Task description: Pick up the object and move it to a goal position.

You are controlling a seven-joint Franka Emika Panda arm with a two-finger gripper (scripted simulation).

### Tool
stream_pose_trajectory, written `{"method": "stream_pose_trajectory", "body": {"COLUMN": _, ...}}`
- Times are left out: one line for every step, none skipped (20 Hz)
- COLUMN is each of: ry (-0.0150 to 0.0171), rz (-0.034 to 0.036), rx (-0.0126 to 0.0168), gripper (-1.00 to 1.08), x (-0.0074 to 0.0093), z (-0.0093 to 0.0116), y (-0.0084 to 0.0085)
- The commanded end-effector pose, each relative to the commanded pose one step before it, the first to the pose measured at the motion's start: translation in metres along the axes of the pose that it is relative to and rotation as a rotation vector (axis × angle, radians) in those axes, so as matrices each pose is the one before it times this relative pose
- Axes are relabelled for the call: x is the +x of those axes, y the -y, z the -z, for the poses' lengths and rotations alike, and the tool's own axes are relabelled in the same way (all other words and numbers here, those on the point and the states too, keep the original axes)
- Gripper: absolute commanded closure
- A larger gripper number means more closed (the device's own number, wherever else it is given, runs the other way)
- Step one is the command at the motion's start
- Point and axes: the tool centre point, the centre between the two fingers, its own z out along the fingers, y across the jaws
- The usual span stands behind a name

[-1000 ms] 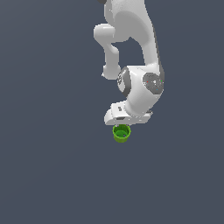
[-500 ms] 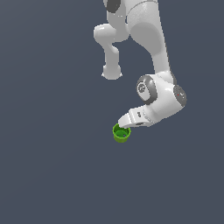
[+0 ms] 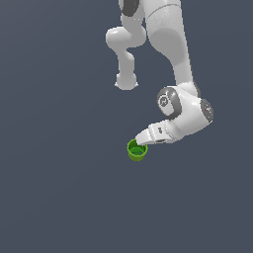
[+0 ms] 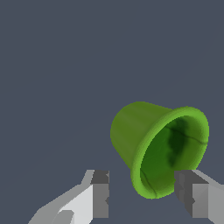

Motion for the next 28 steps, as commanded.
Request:
{"method": "stream_pose_trajectory", "body": {"ry": 0.00152, "rz": 0.00004, "rx": -0.00138, "gripper": -0.2, "x": -0.00022, "z": -0.00737, "y": -0.00014}}
{"method": "stream_pose_trajectory", "body": {"ry": 0.00025, "rz": 0.00017, "rx": -0.00079, "gripper": -0.2, "x": -0.00008, "z": -0.00458, "y": 0.00001}}
{"method": "stream_pose_trajectory", "body": {"ry": 0.00027, "rz": 0.0002, "rx": -0.00078, "gripper": -0.2, "x": -0.00011, "z": -0.00458, "y": 0.00003}}
{"method": "stream_pose_trajectory", "body": {"ry": 0.00016, "rz": 0.00014, "rx": -0.00044, "gripper": -0.2, "x": -0.00014, "z": -0.00373, "y": -0.00003}}
{"method": "stream_pose_trajectory", "body": {"ry": 0.00023, "rz": 0.00021, "rx": -0.00062, "gripper": -0.2, "x": -0.00009, "z": -0.00292, "y": 0.0001}}
{"method": "stream_pose_trajectory", "body": {"ry": 0.0, "rz": 0.0, "rx": 0.0, "gripper": -0.2, "x": -0.00013, "z": -0.00205, "y": -0.0001}}
{"method": "stream_pose_trajectory", "body": {"ry": 0.00017, "rz": 0.00017, "rx": -0.00043, "gripper": -0.2, "x": -0.00003, "z": -0.00126, "y": 0.00012}}
{"method": "stream_pose_trajectory", "body": {"ry": 0.0, "rz": 0.0, "rx": 0.0, "gripper": -0.2, "x": -0.00003, "z": -0.00041, "y": -0.00002}}
{"method": "stream_pose_trajectory", "body": {"ry": 0.0, "rz": 0.0, "rx": 0.0, "gripper": 1.08, "x": 0.0, "z": 0.0, "y": 0.0}}
{"method": "stream_pose_trajectory", "body": {"ry": 0.0, "rz": 0.0, "rx": 0.0, "gripper": 1.08, "x": 0.0, "z": 0.0, "y": 0.0}}
{"method": "stream_pose_trajectory", "body": {"ry": 0.0, "rz": 0.0, "rx": 0.0, "gripper": 1.08, "x": 0.0, "z": 0.0, "y": 0.0}}
{"method": "stream_pose_trajectory", "body": {"ry": 0.0, "rz": 0.0, "rx": 0.0, "gripper": 1.08, "x": 0.0, "z": 0.0, "y": 0.0}}
{"method": "stream_pose_trajectory", "body": {"ry": 0.0, "rz": 0.0, "rx": 0.0, "gripper": 1.08, "x": 0.0, "z": 0.0, "y": 0.0}}
{"method": "stream_pose_trajectory", "body": {"ry": 0.0, "rz": 0.0, "rx": 0.0, "gripper": 1.08, "x": 0.0, "z": 0.0, "y": 0.0}}
{"method": "stream_pose_trajectory", "body": {"ry": 0.0, "rz": 0.0, "rx": 0.0, "gripper": 1.08, "x": 0.0, "z": 0.0, "y": 0.0}}
{"method": "stream_pose_trajectory", "body": {"ry": 0.0, "rz": 0.0, "rx": 0.0, "gripper": 1.08, "x": 0.0, "z": 0.0, "y": 0.0}}
{"method": "stream_pose_trajectory", "body": {"ry": 0.0, "rz": 0.0, "rx": 0.0, "gripper": 1.08, "x": 0.0, "z": 0.0, "y": 0.0}}
{"method": "stream_pose_trajectory", "body": {"ry": 0.0, "rz": 0.0, "rx": 0.0, "gripper": 1.08, "x": 0.0, "z": 0.0, "y": 0.0}}
{"method": "stream_pose_trajectory", "body": {"ry": -0.00389, "rz": -0.00273, "rx": -0.00025, "gripper": 1.08, "x": 0.00072, "z": 0.00242, "y": -0.00174}}
{"method": "stream_pose_trajectory", "body": {"ry": 0.0, "rz": 0.0, "rx": 0.0, "gripper": 1.08, "x": -0.00009, "z": 0.00024, "y": 0.00045}}
{"method": "stream_pose_trajectory", "body": {"ry": 0.0, "rz": 0.0, "rx": 0.0, "gripper": 1.08, "x": -0.00027, "z": 0.00072, "y": 0.00136}}
{"method": "stream_pose_trajectory", "body": {"ry": 0.0, "rz": 0.0, "rx": 0.0, "gripper": 1.08, "x": -0.00046, "z": 0.0012, "y": 0.00227}}
{"method": "stream_pose_trajectory", "body": {"ry": 0.00026, "rz": 0.00021, "rx": -0.00036, "gripper": 1.08, "x": -0.00056, "z": 0.00159, "y": 0.00339}}
{"method": "stream_pose_trajectory", "body": {"ry": 0.0, "rz": 0.0, "rx": 0.0, "gripper": 1.08, "x": -0.00082, "z": 0.00218, "y": 0.00414}}
{"method": "stream_pose_trajectory", "body": {"ry": 0.00027, "rz": 0.00022, "rx": -0.00034, "gripper": 1.08, "x": -0.00092, "z": 0.00258, "y": 0.00528}}
{"method": "stream_pose_trajectory", "body": {"ry": 0.0, "rz": 0.0, "rx": 0.0, "gripper": 1.08, "x": -0.00118, "z": 0.00321, "y": 0.00607}}
{"method": "stream_pose_trajectory", "body": {"ry": 0.00042, "rz": 0.00033, "rx": -0.00044, "gripper": 1.08, "x": -0.00124, "z": 0.00356, "y": 0.00734}}
{"method": "stream_pose_trajectory", "body": {"ry": 0.00032, "rz": 0.00024, "rx": -0.00028, "gripper": 1.08, "x": -0.00145, "z": 0.00415, "y": 0.00829}}
